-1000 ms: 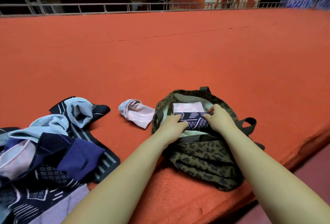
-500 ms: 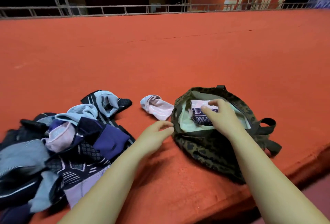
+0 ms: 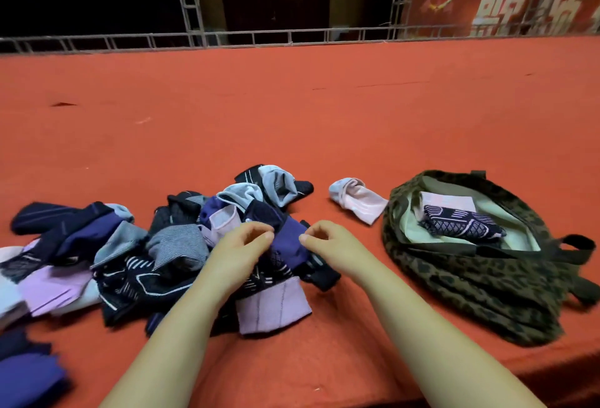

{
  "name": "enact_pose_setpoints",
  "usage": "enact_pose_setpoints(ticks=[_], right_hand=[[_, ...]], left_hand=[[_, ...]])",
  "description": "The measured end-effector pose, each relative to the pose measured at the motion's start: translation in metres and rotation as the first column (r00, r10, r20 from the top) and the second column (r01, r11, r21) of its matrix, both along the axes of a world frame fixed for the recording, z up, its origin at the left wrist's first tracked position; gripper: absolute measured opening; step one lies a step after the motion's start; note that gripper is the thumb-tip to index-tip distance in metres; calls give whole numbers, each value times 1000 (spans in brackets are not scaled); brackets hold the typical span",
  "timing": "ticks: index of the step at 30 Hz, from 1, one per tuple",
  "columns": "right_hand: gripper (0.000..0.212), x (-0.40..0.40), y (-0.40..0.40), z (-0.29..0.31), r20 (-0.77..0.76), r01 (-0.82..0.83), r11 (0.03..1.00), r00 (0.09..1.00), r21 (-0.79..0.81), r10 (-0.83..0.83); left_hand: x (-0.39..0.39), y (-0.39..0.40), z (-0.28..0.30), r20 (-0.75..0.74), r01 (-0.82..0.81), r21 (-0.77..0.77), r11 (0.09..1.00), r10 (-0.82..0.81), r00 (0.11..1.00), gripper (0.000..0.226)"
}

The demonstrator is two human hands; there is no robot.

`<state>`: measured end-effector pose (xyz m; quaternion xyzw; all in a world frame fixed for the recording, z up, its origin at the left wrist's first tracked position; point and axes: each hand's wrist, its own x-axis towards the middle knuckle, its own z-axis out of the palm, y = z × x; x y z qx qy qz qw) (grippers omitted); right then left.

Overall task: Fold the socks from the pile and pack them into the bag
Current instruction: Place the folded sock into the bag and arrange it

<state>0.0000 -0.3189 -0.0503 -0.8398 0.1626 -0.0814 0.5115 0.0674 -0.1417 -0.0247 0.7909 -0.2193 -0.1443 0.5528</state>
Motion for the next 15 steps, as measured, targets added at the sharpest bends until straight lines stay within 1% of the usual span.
enact_pose_setpoints(ticks=[2,4,5,8,10,11,13,14,15], right_hand=[[7,10,10,-1,48,1,1000,999,6,-1],[8,21,20,3,110,28,1000,994,-11,-27],[11,26,25,7,134,53,998,990,-21,-50],[29,41,38,18,192,106,993,977,-55,-94],[23,50,44,19,161,93,994,984,-66,-81],[21,54,46,18,126,95,991,989,-100,-82],[30,59,45,10,49,89,968,996,-233,-80],[29,61,44,7,23,81,951,997,-297,-78],[27,61,45,7,7,81,940,996,-332,-84]], left_hand=[[7,11,1,90,-102,2,995,102,991,11],[13,18,1,114,-150,37,988,145,983,7],[15,20,1,113,-143,69,987,135,984,7],[15,25,-2,140,-86,209,974,58,988,10],[14,29,-6,157,-65,256,964,25,987,20],[13,32,-8,157,-53,272,961,10,988,28],[12,39,-11,157,-26,290,957,-20,987,46],[11,43,-11,158,-17,296,955,-31,987,50],[11,46,-11,162,-10,300,954,-40,986,49]])
